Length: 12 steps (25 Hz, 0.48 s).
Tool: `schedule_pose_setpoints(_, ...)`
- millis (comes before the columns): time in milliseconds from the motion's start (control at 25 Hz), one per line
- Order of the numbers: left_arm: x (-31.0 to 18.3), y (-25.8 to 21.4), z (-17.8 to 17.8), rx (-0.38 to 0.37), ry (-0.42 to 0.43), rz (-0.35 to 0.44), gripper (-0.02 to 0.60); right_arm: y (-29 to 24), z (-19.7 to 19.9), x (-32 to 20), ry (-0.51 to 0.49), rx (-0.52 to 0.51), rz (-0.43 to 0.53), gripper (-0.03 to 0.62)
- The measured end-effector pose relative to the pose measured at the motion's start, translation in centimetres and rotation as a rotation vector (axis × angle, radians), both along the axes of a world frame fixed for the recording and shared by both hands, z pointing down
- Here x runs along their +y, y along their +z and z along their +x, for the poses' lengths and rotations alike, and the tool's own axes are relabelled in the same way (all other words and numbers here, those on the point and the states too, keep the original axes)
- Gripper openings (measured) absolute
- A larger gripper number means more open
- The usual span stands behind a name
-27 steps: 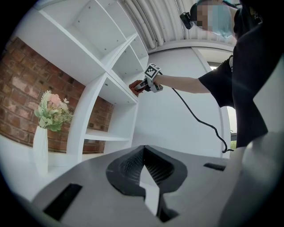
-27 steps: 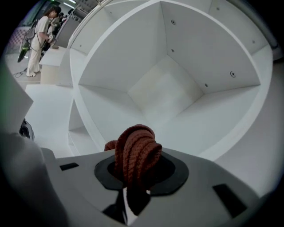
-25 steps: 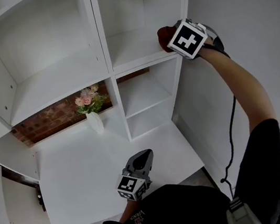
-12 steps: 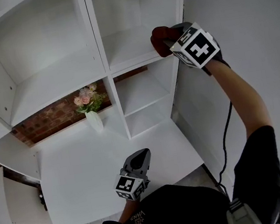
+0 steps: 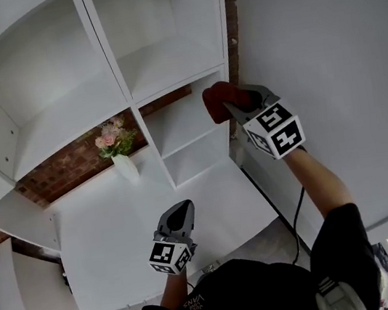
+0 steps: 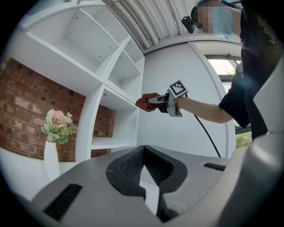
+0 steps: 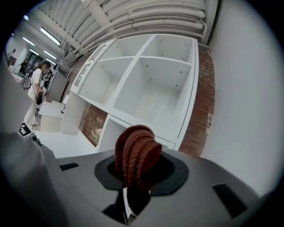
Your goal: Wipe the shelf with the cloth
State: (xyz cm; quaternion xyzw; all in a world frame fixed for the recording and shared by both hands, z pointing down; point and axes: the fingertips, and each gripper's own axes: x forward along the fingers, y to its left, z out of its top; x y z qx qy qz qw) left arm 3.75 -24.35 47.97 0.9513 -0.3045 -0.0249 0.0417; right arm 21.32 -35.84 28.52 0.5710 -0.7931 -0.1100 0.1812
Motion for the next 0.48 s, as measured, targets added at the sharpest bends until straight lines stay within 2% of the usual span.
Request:
schedule_pose_setpoints(320, 2.9, 1.1, 1.1, -0.041, -0.009, -0.030, 0.008, 10.4, 1.4, 7.1, 0.015, -0.229, -0.088, 0.100)
schedule_pose_setpoints(480, 4.7, 1.8, 2.2, -0.056, 0.003, -0.047, 0.008, 15.5, 1.5, 10.8, 0.031, -0.307, -0.152, 0.100)
